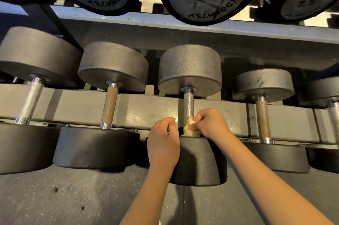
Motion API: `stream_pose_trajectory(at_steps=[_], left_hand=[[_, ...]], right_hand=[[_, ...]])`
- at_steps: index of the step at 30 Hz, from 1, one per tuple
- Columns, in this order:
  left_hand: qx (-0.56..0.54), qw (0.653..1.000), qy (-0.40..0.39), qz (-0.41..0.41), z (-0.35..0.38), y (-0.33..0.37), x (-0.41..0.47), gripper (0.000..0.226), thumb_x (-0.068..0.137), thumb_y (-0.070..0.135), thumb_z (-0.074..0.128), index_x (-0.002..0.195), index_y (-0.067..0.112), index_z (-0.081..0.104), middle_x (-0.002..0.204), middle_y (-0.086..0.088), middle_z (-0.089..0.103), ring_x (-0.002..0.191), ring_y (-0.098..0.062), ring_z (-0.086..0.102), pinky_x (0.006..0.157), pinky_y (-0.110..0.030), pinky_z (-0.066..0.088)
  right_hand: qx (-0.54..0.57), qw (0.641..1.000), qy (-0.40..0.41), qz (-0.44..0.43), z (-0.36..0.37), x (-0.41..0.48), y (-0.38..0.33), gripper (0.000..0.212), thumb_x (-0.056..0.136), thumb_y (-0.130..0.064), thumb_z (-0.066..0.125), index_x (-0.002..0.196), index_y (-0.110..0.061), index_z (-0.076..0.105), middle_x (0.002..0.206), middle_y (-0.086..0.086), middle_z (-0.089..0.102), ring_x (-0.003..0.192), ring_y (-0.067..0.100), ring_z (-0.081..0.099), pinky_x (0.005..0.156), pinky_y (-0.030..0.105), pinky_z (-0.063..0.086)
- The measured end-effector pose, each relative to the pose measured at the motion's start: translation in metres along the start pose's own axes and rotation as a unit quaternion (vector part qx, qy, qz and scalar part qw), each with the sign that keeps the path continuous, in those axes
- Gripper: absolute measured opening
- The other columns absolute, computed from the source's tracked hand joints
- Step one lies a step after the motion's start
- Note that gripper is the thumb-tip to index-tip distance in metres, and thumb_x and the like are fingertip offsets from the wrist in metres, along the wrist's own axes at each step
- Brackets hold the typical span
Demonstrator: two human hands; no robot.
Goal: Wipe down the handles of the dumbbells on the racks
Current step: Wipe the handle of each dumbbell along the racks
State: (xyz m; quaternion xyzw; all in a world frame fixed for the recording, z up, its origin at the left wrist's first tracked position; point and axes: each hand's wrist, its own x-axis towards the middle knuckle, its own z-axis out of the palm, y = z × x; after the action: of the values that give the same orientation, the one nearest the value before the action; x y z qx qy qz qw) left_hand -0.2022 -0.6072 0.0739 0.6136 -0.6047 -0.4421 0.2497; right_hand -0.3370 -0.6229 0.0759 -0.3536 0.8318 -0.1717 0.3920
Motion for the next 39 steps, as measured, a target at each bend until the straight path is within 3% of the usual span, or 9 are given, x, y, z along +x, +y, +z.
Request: stream_pose_trajectory(at_steps=[5,9,13,17,20,23,26,32,39], left_hand=[[-0.057,0.995,-0.086,0.000,-0.007,-0.009,0.012,0.036,0.099,0.029,0.048,0.135,0.027,0.049,0.121,0.013,0.055,0.109,-0.003,0.050,0.096,-0.024,0.038],[-0.137,0.976,-0.166,0.024,-0.010,-0.005,0.025,0.036,0.094,0.016,0.057,0.126,0.032,0.050,0.114,0.008,0.061,0.100,-0.005,0.061,0.090,-0.021,0.048],[-0.131,0.980,-0.139,0.053,-0.008,0.007,0.034,0.026,0.090,0.007,0.062,0.093,0.033,0.062,0.091,0.006,0.068,0.085,-0.011,0.066,0.077,-0.022,0.053],[-0.098,0.993,-0.052,0.044,-0.009,0.018,0.048,0.014,0.090,0.012,0.063,0.095,0.024,0.061,0.084,0.010,0.063,0.075,0.001,0.060,0.066,-0.008,0.047],[-0.045,0.998,-0.010,0.040,-0.006,0.019,0.068,0.013,0.091,0.019,0.062,0.104,0.020,0.064,0.102,0.000,0.062,0.085,-0.006,0.059,0.075,-0.020,0.049],[-0.018,0.998,-0.047,0.041,0.007,0.016,0.082,0.019,0.092,0.022,0.061,0.110,0.018,0.063,0.109,0.001,0.060,0.085,-0.004,0.055,0.073,-0.018,0.046],[0.004,0.996,-0.077,0.037,0.018,0.017,0.086,0.006,0.091,0.027,0.062,0.097,0.025,0.060,0.093,0.007,0.064,0.082,-0.005,0.059,0.077,-0.028,0.050],[0.066,0.988,-0.139,0.031,0.015,0.010,0.071,0.022,0.085,0.015,0.069,0.069,0.018,0.055,0.083,-0.002,0.065,0.077,-0.014,0.064,0.066,-0.018,0.048],[0.000,0.999,-0.040,-0.001,0.031,0.021,0.106,0.009,0.088,0.024,0.065,0.081,0.023,0.059,0.081,0.003,0.062,0.072,-0.010,0.058,0.064,-0.022,0.045]], right_hand=[[0.217,0.973,0.016,-0.079,-0.006,-0.018,0.004,0.013,0.078,-0.003,0.073,0.081,-0.016,0.072,0.084,0.005,0.071,0.077,0.016,0.065,0.074,0.025,0.053],[0.247,0.960,-0.042,-0.127,-0.009,-0.025,0.004,0.023,0.079,0.002,0.070,0.080,-0.020,0.072,0.078,-0.001,0.071,0.069,0.006,0.065,0.070,0.020,0.053],[0.261,0.954,-0.067,-0.127,-0.014,-0.030,0.000,0.024,0.083,0.007,0.064,0.092,-0.014,0.073,0.076,-0.006,0.071,0.066,-0.001,0.066,0.065,0.013,0.051],[0.223,0.969,0.000,-0.109,-0.015,-0.035,0.004,0.031,0.092,-0.009,0.058,0.122,-0.016,0.063,0.107,-0.007,0.067,0.090,-0.002,0.063,0.075,0.010,0.046],[0.101,0.988,0.089,-0.079,-0.001,-0.040,0.016,0.040,0.098,-0.034,0.047,0.136,-0.022,0.051,0.132,-0.006,0.055,0.115,0.010,0.053,0.094,0.025,0.041],[0.145,0.978,0.139,-0.061,0.007,-0.044,0.020,0.031,0.100,-0.036,0.041,0.118,-0.023,0.062,0.098,-0.010,0.064,0.081,-0.002,0.054,0.071,0.017,0.040],[0.161,0.968,0.181,-0.070,0.009,-0.043,0.020,0.025,0.099,-0.032,0.041,0.093,-0.021,0.063,0.070,-0.008,0.058,0.062,-0.001,0.051,0.055,0.016,0.036],[0.141,0.969,0.204,-0.001,0.015,-0.046,0.020,0.030,0.099,-0.034,0.039,0.086,-0.018,0.061,0.068,-0.006,0.055,0.064,0.008,0.051,0.053,0.026,0.033],[0.169,0.966,0.191,0.034,0.017,-0.042,0.022,0.033,0.098,-0.037,0.036,0.095,-0.020,0.064,0.076,-0.006,0.059,0.072,0.006,0.053,0.055,0.024,0.035]])
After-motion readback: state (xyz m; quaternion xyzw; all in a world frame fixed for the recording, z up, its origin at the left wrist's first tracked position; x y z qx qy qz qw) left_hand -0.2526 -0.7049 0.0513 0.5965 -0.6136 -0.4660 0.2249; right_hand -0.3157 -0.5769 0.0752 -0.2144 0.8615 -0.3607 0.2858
